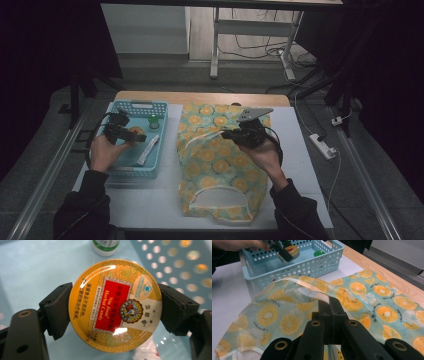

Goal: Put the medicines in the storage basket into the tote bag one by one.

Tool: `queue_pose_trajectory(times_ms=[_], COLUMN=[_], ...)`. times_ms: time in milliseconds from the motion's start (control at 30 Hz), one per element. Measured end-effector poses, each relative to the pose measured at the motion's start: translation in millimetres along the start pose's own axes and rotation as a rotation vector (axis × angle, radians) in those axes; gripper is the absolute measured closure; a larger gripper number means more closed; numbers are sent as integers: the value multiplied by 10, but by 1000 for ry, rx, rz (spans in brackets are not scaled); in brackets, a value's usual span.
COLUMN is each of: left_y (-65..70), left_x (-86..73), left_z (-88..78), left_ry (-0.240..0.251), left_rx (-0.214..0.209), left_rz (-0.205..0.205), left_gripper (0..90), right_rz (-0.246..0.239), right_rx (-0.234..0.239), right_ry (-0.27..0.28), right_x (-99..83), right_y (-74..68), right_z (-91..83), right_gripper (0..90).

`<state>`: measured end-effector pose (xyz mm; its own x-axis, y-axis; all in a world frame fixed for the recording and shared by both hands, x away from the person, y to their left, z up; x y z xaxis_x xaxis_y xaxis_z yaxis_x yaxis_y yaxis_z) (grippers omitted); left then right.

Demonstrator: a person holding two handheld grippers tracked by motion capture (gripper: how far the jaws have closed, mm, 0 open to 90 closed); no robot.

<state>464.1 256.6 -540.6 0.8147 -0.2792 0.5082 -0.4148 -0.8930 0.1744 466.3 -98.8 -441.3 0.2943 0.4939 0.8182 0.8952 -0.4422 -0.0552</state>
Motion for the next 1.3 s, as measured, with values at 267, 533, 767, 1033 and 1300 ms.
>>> queue_pose_trajectory(times_ms=[267,533,767,1033,1300], left_y=[132,214,365,644,923], left_x=[-58,-79,-66,-14,-31], left_z=[-141,-222,-328,-416,-443], left_ry=[80,115,146,167,157], left_rx=[-22,-26,-35,-74,-117], left_rz=[27,51,85,153,218], left_gripper=[204,204,204,204,204], right_rz=[2,2,5,3,9], right_rx=[0,3,4,4,-1], right_ry=[-2,-5,-1,2,3], right_x=[-4,-14,-29,-29,-43], right_y=[-2,-11,-2,-5,19], right_z=[1,15,11,4,-3], right_gripper=[900,900,900,900,900])
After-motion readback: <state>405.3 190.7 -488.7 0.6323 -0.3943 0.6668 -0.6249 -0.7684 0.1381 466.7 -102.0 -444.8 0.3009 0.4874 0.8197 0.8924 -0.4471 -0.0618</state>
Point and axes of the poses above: each handheld gripper's, and its own axes: z roughly forward along the jaws, x roughly out of its top, y roughly to its right, the point moved 7 cm from there along z, roughly forward along the jaws, and after that the axes turned 4 degrees about z, right-handed, at the moved point
